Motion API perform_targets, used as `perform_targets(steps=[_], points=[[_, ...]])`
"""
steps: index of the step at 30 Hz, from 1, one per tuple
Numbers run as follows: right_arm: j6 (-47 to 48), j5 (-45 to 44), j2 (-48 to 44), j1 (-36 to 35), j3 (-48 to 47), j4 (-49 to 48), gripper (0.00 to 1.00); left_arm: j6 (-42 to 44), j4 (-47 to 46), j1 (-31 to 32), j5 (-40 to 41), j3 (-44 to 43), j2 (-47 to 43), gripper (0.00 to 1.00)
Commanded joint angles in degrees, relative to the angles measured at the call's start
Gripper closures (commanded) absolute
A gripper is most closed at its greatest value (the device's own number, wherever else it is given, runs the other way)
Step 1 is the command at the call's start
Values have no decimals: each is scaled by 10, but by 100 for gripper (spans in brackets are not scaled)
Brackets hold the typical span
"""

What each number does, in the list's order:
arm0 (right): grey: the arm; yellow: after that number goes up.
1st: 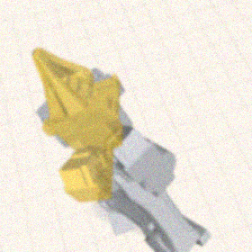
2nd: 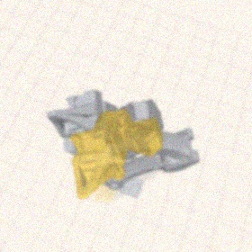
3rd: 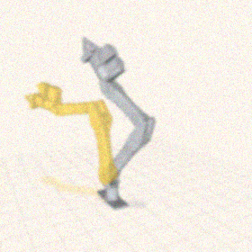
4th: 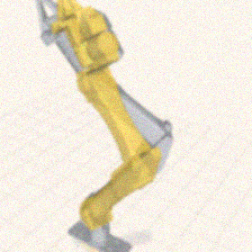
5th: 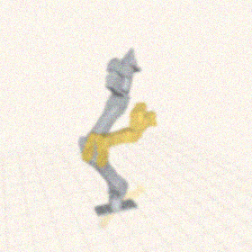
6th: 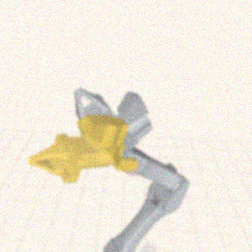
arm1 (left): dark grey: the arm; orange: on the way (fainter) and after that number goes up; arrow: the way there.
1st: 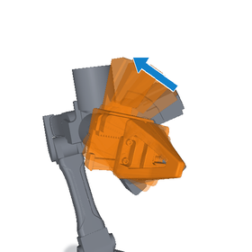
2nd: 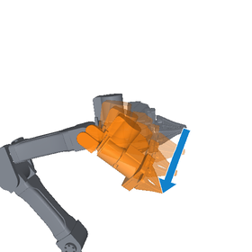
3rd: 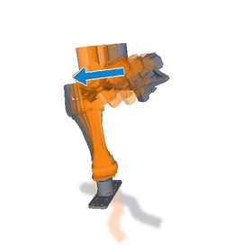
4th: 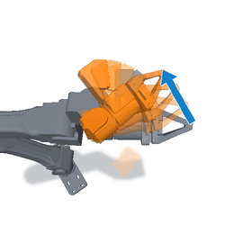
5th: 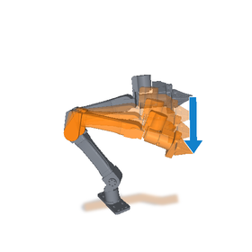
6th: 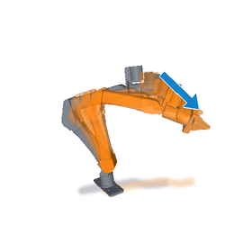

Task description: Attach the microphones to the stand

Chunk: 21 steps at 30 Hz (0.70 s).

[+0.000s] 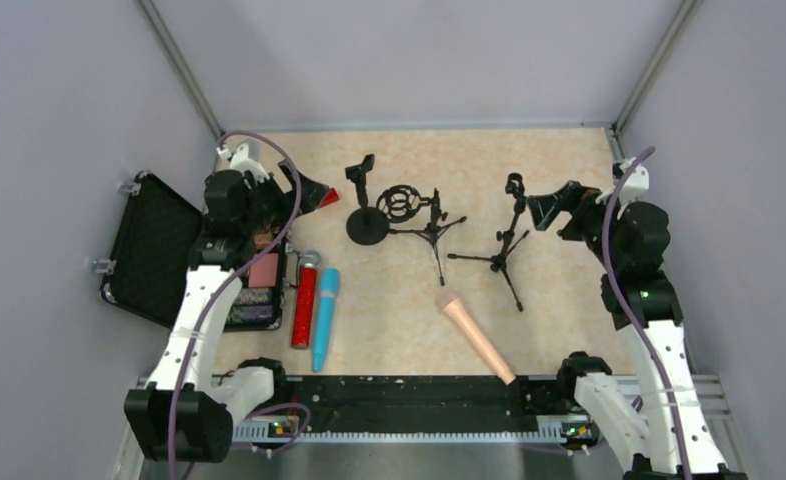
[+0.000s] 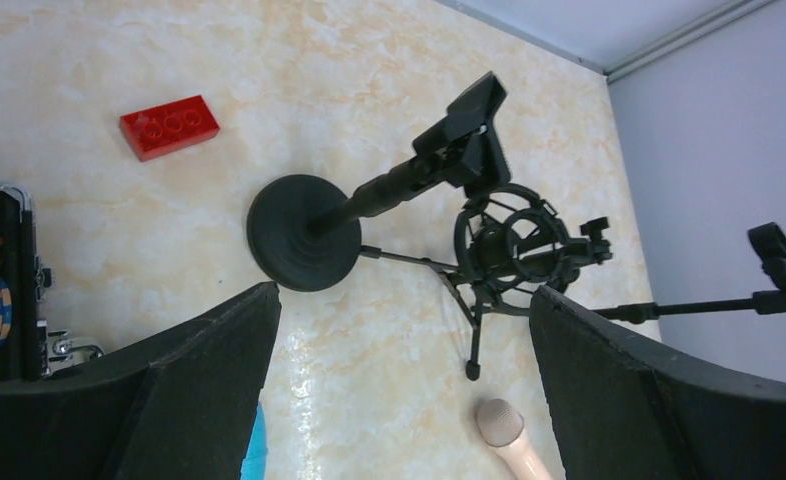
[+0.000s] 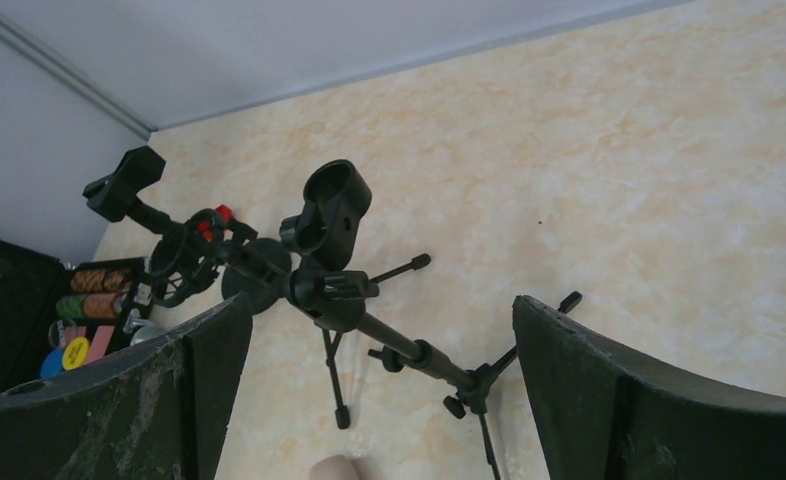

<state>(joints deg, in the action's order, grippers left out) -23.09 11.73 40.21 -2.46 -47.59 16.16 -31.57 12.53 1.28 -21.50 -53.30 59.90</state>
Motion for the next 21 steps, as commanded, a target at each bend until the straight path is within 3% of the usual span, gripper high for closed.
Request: perform_targets(steps=[1,7,17,21], points=[[11,56,15,2,-54,18,1,10,56,2,-33,-68,14,1],[12,79,59,1,-115,46,1,68,159,58,2,-166,66,1],[20,66,126,-3,-197,116,1,210,311,281,300,-376,185,1],[19,36,133,-11,-220,124,1,264,344,337,347,-444,224,1]])
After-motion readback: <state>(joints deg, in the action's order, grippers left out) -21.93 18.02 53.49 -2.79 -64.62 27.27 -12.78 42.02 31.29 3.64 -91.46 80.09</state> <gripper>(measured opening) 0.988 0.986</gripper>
